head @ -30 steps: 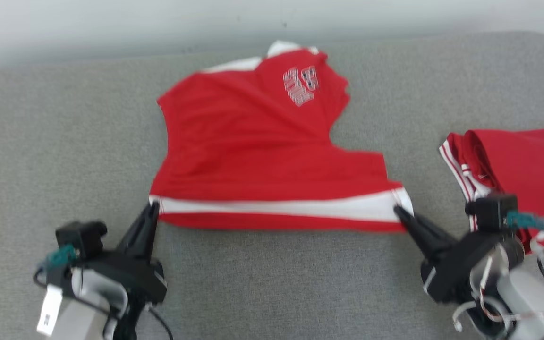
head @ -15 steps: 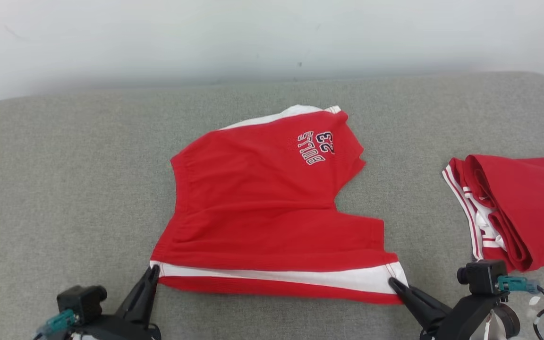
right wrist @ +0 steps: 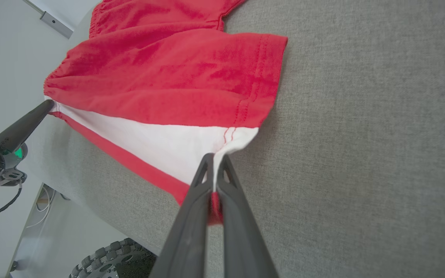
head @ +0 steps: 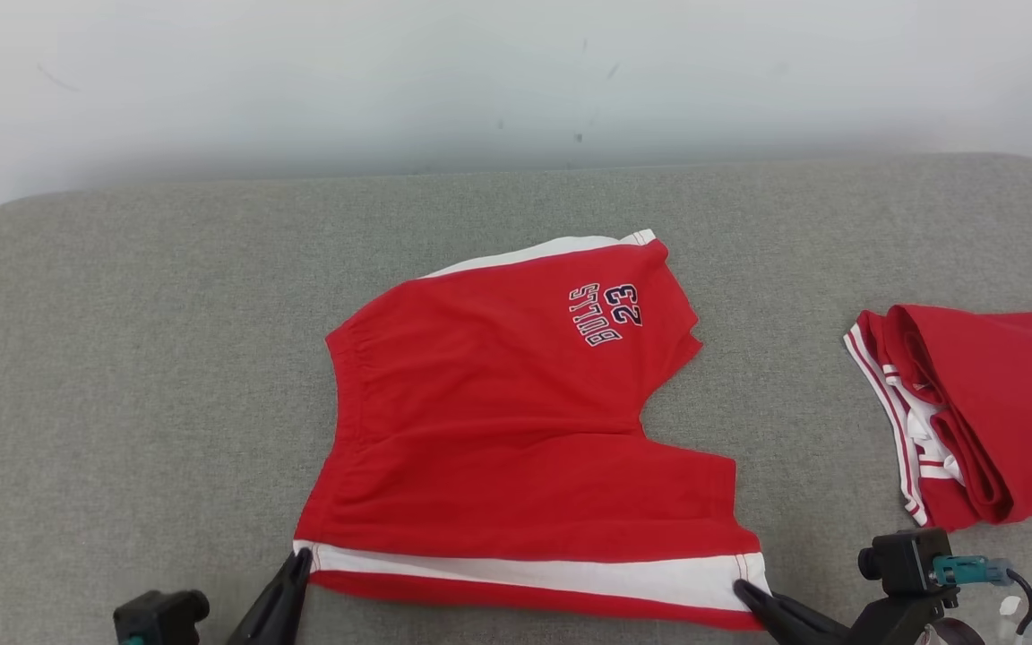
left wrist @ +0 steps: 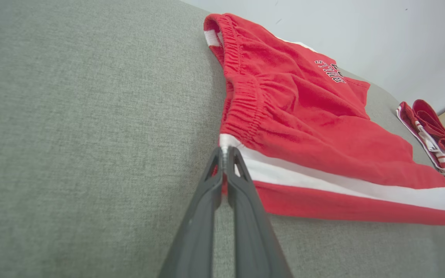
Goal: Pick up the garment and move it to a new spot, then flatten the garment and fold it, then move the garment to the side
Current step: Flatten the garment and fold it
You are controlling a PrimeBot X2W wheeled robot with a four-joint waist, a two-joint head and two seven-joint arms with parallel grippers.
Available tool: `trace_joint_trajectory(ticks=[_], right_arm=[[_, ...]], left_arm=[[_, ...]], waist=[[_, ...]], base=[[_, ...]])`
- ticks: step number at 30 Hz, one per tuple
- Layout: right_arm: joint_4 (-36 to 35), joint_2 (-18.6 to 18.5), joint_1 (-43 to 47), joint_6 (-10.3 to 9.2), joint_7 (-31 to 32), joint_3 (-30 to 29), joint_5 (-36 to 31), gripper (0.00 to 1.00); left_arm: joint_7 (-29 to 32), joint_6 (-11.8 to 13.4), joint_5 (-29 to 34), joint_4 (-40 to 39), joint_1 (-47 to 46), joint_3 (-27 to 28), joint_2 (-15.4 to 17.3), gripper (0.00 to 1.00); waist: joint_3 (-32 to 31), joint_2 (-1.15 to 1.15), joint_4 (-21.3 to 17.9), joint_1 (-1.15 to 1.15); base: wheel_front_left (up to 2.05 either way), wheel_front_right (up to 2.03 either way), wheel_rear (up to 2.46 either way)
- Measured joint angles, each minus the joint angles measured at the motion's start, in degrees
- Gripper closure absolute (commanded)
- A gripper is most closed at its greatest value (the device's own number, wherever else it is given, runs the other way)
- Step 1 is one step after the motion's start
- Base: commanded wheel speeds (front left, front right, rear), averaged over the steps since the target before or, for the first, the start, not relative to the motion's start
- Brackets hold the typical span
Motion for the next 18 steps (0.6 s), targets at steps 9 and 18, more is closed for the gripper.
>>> trace_joint_trajectory(ticks=[9,18], right_arm=[[-2.63,-1.78,2.88,-2.25,2.49,-0.13,0.52,1.0],[-4.65,-1.85,3.24,-3.28,4.54,0.29,1.45,0.0]], left_arm=[[-0.38,0.0,-0.59,-2.41,4.4,-0.16,0.36,1.0],[0.89,0.05,-0.58,-3.5,4.71,-0.92,0.48,0.0]], waist=[[0.36,0.0,0.26,0.0],[1.02,0.0,0.78,0.0]], base=[[0.0,0.0,0.0],[0.0,0.0,0.0]])
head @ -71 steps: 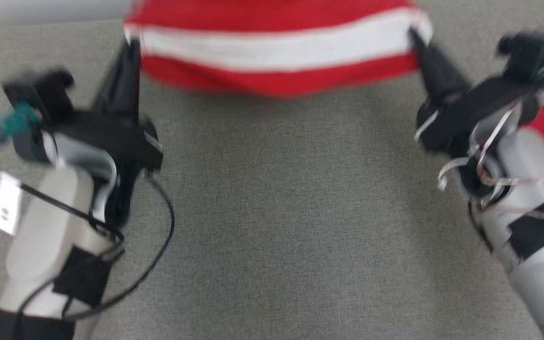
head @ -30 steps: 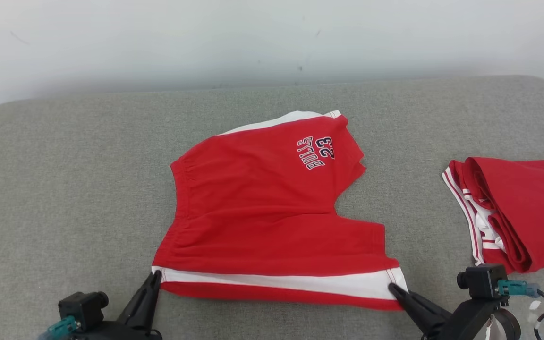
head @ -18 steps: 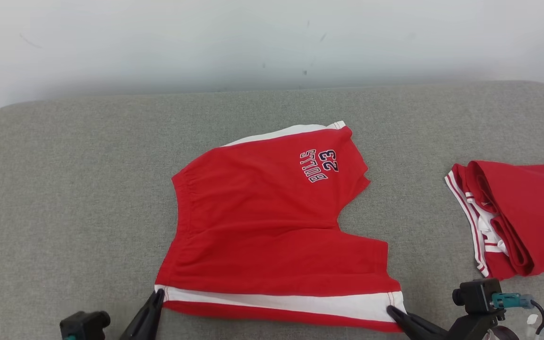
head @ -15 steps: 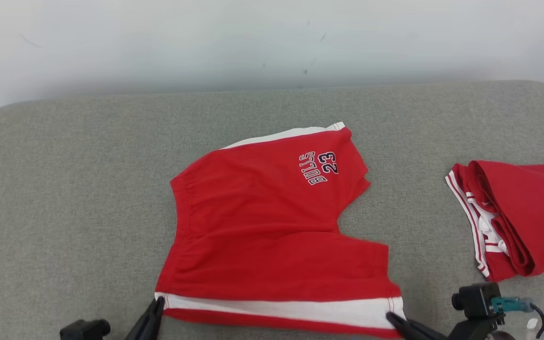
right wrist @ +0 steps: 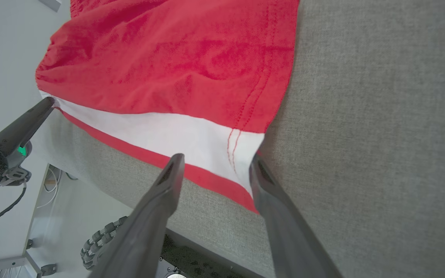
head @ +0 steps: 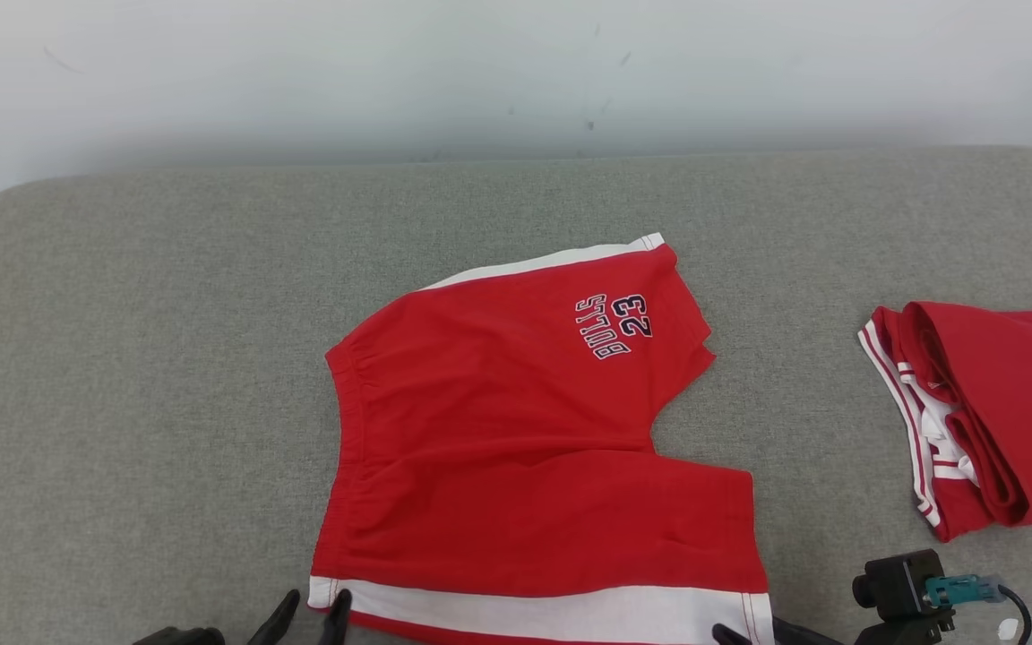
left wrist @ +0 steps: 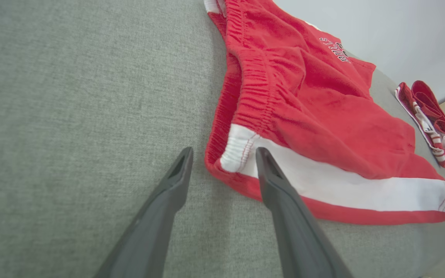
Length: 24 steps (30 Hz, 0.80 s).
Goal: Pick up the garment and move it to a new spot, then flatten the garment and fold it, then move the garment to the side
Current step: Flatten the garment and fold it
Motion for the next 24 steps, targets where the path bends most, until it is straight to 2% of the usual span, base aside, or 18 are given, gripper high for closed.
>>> trace_joint_trajectory(ticks=[4,7,14,19,24], right_arm=[[-0.4,-0.14,0.02,-0.05,1.02,0.33,0.4,0.0],[-0.58,-1.23,0.18,-0.9,1.44,0.1,0.3,0.0],[-2.16,-3.01,0.04,-3.89,-3.87,-6.21,-2.93,0.0],[-3.12,-0.07,-0.33,-5.14,-10.56,-10.06,-5.01,0.0],[-2.38,2.98,-0.3,-5.78,-16.36,-11.8,-8.03,0.0]], left_arm=[[0.96,0.01,-0.01,-0.05,0.01,-0.38,0.2,0.0],[1.31,0.11,-0.64,-0.52,0.37,0.33,0.64,0.0],[-0.41,3.64,-1.85,-4.03,0.93,6.12,2.53,0.0],[-1.1,4.77,0.89,-8.34,-0.24,6.31,1.3,0.0],[-1.31,7.15,4.32,-11.71,-1.91,5.56,-0.51,0.0]], waist=[[0.23,0.0,0.23,0.0],[0.32,0.0,0.37,0.0],[-0.52,0.01,0.7,0.0],[-1.97,0.01,1.17,0.0],[-3.87,0.01,1.87,0.0]], base=[[0.0,0.0,0.0],[0.0,0.0,0.0],[0.0,0.0,0.0],[0.0,0.0,0.0],[0.0,0.0,0.0]])
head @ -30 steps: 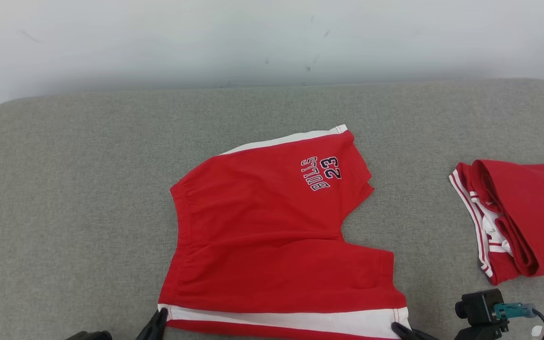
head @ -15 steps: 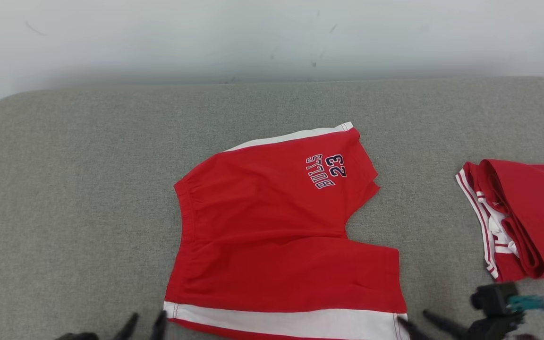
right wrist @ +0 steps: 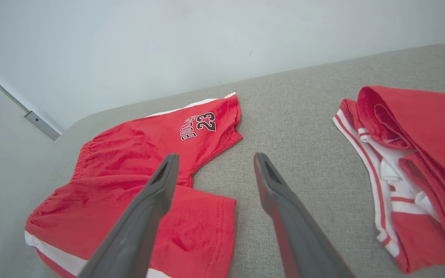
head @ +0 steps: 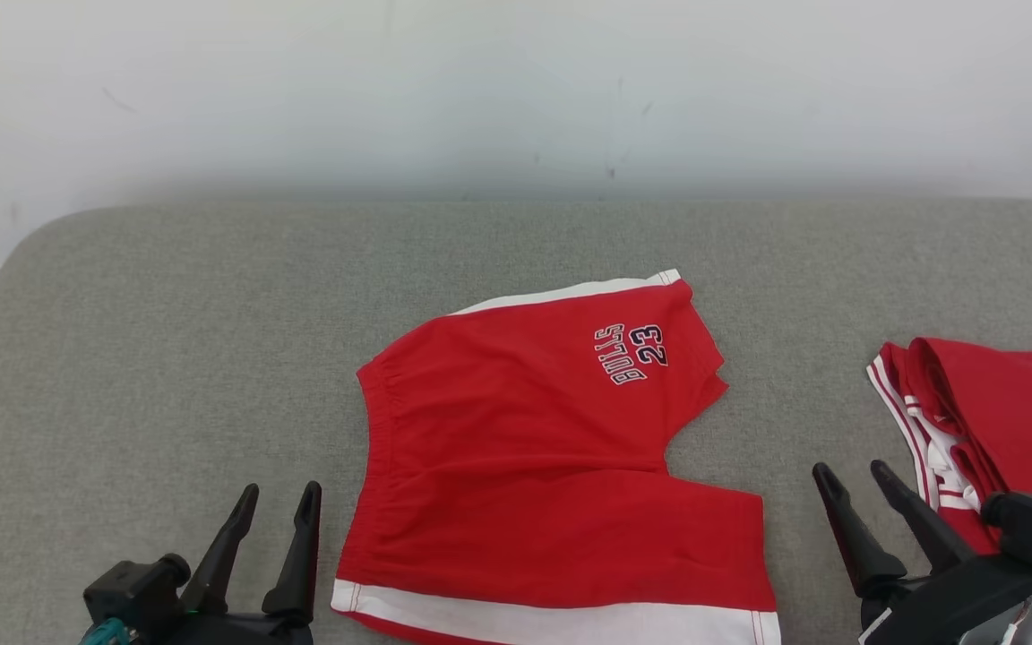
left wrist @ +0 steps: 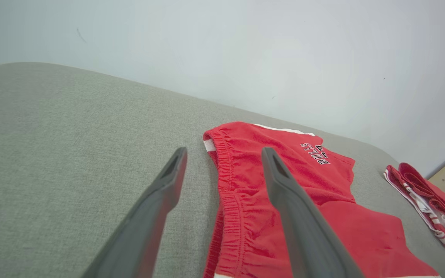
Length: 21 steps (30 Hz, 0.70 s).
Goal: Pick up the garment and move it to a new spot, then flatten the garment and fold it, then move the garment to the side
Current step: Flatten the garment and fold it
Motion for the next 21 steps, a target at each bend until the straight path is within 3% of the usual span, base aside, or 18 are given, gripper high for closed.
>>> trace_joint_trajectory(ticks=[3,4,5,13,21], right_arm=[[0.56,1.25,0.12,-0.25,-3.18,-1.04,-2.43,0.0],[1.46,2.27,0.05,-0.26,-5.3,-1.72,-3.75,0.0],[1.81,2.78,0.05,-0.3,-6.28,-2.04,-4.72,0.0],[6.02,7.15,0.27,-0.31,-13.1,-7.09,-9.57,0.0],[9.51,10.43,0.6,-0.32,-13.61,-13.84,-11.85,0.0]], left_arm=[[0.0,2.44,1.42,-0.2,-0.09,-0.1,-0.52,0.0],[0.0,4.97,2.79,-0.21,-0.09,0.66,-0.7,0.0],[-0.01,5.52,3.72,-0.21,-0.08,0.81,-0.51,0.0],[-0.05,6.73,8.54,-0.12,0.55,0.92,0.12,0.0],[0.55,6.99,10.34,-0.2,2.22,2.42,-0.33,0.0]], waist=[[-1.04,0.0,0.38,0.0],[-1.61,0.0,0.49,0.0],[-1.84,0.0,0.46,0.0],[-2.51,0.0,-0.98,0.0],[-3.21,0.0,-2.84,0.0]], base=[[0.0,0.0,0.0],[0.0,0.0,0.0],[0.0,0.0,0.0],[0.0,0.0,0.0],[0.0,0.0,0.0]])
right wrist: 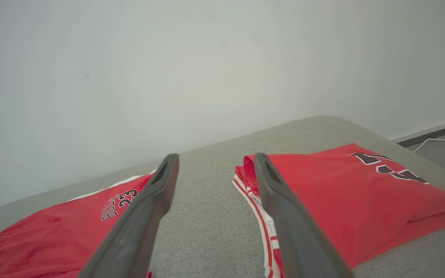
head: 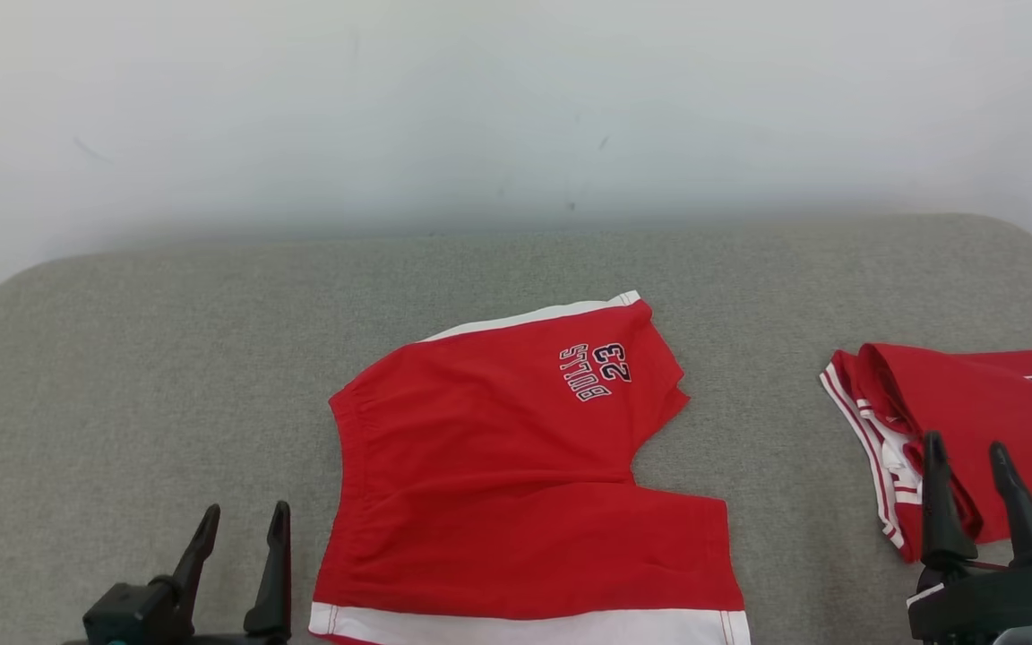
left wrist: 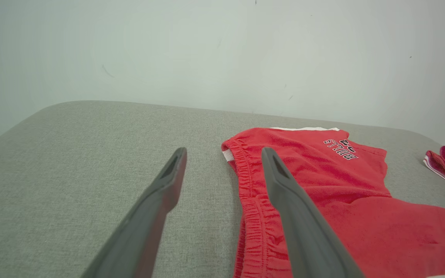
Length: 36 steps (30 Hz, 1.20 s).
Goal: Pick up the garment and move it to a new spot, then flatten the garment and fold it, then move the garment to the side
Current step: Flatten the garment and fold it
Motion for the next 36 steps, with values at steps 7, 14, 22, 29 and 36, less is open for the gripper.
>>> trace_joint_trajectory(ticks=[7,14,22,29,36], right_arm=[[0.83,0.47,0.04,0.0,-0.41,0.16,-0.87,0.0],[1.15,0.74,0.2,0.0,-0.42,1.07,-1.52,0.0],[1.25,0.89,0.23,0.0,-0.46,1.45,-3.12,0.0],[1.41,1.05,0.3,0.0,-0.47,1.65,-4.1,0.0],[1.43,1.43,0.3,0.0,-0.48,1.65,-4.5,0.0]], left_arm=[[1.86,0.03,-0.73,0.33,3.7,2.96,-0.38,0.0],[3.99,0.05,-0.36,0.12,5.02,5.57,-1.08,0.0],[6.12,0.04,1.08,-0.99,5.2,5.76,-2.19,0.0],[8.16,0.05,1.86,-1.7,5.34,5.81,-2.33,0.0],[10.07,0.05,3.9,-2.8,5.52,6.1,-2.56,0.0]], waist=[[-0.72,0.0,-0.87,0.0],[-0.98,0.0,-0.7,0.0],[-1.03,0.0,-0.26,0.0],[-0.77,0.0,-0.04,0.0],[-0.39,0.0,-0.23,0.0]], base=[[0.0,0.0,0.0],[0.0,0.0,0.0],[0.0,0.0,0.0],[0.0,0.0,0.0],[0.0,0.0,0.0]])
